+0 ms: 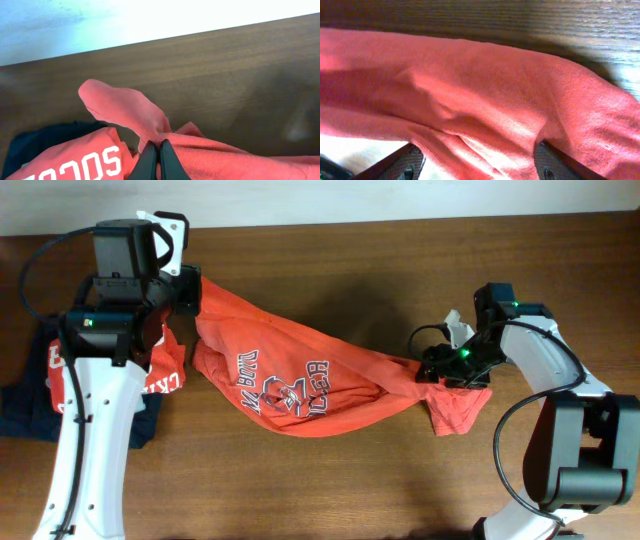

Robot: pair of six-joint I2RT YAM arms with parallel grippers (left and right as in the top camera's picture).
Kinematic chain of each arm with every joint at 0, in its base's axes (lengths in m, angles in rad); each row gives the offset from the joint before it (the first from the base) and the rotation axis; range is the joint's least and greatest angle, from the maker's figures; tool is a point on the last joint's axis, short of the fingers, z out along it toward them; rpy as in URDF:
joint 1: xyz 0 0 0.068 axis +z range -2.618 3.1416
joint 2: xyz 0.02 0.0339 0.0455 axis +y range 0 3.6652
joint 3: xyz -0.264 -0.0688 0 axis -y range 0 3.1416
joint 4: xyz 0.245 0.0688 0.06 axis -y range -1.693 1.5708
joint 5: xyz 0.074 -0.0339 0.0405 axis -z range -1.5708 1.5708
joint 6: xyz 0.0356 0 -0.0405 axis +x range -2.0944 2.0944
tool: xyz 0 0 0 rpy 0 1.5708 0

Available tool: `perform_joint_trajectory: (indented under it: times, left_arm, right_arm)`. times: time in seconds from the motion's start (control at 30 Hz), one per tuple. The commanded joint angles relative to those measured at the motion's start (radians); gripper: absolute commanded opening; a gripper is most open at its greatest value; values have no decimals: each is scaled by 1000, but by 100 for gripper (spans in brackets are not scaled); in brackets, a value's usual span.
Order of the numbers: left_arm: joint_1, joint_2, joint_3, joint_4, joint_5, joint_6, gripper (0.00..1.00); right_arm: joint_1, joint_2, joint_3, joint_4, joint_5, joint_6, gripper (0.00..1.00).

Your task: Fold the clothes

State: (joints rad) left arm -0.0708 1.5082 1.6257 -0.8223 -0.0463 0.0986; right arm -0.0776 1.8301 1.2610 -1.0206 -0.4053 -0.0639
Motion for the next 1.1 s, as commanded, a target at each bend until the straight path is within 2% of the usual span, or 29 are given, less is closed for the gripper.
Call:
perform_joint_trajectory:
  times: [0.0, 0.13, 0.2, 0.47, 0.6, 0.87, 1.07]
  left_arm:
    - [8, -11, 18, 10, -37, -24, 1]
    - [8, -11, 18, 10, -37, -24, 1]
    - [8, -11, 18, 10, -37, -24, 1]
    - [8, -11, 18, 6, -29, -23, 1]
    - [8, -11, 18, 6, -29, -24, 1]
    - [8, -11, 18, 6, -29, -24, 1]
    - [8, -11, 18, 6, -21, -23, 1]
  right_arm:
    - [6, -48, -3, 7, -21, -45, 76]
    - [8, -138, -3, -15, -21, -55, 76]
    - [20, -170, -3, -81, -6, -52, 76]
    - [91, -174, -30, -154, 119, 40, 75]
    - [129, -174, -95, -116, 269, 175, 75]
    - [188, -174, -243, -77, 253, 225, 75]
    - [189, -174, -371, 73, 322, 476, 75]
